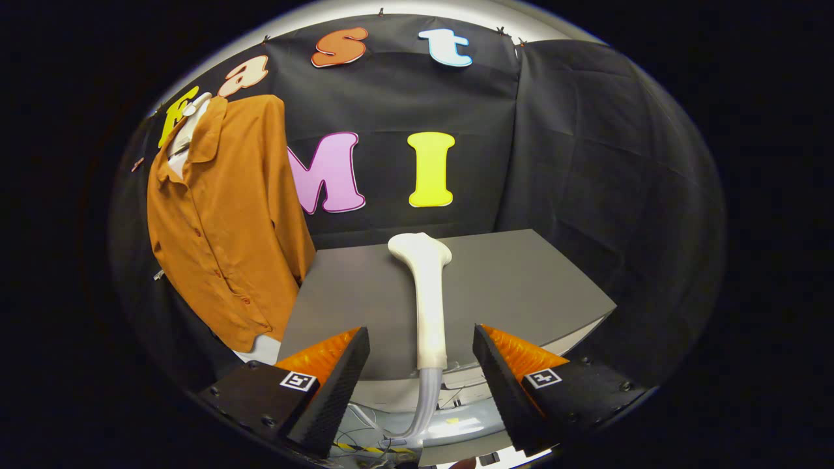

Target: Iron the clothes twice with a garment steamer, once on the left side and once on the right side.

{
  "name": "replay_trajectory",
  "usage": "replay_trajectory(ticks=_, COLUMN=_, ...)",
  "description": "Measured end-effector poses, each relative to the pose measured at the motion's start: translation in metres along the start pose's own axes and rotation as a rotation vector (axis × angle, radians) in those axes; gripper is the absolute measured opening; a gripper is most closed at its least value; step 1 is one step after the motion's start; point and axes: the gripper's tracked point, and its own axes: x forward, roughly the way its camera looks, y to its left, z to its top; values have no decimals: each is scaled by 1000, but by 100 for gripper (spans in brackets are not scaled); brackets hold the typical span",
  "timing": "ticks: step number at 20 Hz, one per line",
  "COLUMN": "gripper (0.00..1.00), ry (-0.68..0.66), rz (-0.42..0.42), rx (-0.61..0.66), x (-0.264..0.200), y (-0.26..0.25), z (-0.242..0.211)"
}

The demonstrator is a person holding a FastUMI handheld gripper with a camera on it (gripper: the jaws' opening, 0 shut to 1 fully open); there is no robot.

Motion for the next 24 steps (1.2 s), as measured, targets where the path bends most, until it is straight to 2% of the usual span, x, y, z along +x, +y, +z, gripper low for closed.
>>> replay_trajectory(ticks=5, gripper=97, ry=87, rz=24, rx=-8, x=52, y=-2, z=-15)
replay_trajectory(ticks=6, gripper=84, ry=102, rz=22, rx=-7, x=59, y=-3, z=-18)
replay_trajectory(ticks=8, gripper=76, ry=139, rz=14, rx=-16, x=68, y=-6, z=-28)
replay_trajectory(ticks=9, gripper=76, ry=157, rz=5, rx=-17, x=73, y=-10, z=-33)
replay_trajectory(ticks=10, gripper=65, ry=180, rz=-7, rx=-15, x=73, y=-13, z=-37)
replay_trajectory(ticks=12, gripper=50, ry=246, rz=0, rx=-3, x=77, y=-13, z=-53)
replay_trajectory(ticks=13, gripper=51, ry=211, rz=11, rx=-7, x=79, y=-10, z=-45)
replay_trajectory(ticks=16, gripper=33, ry=150, rz=31, rx=-29, x=79, y=-10, z=-44)
replay_trajectory(ticks=17, gripper=33, ry=134, rz=53, rx=-15, x=83, y=-7, z=-42)
replay_trajectory(ticks=18, gripper=27, ry=121, rz=59, rx=1, x=80, y=-7, z=-41)
replay_trajectory(ticks=24, gripper=27, ry=-30, rz=27, rx=40, x=41, y=-11, z=-11)
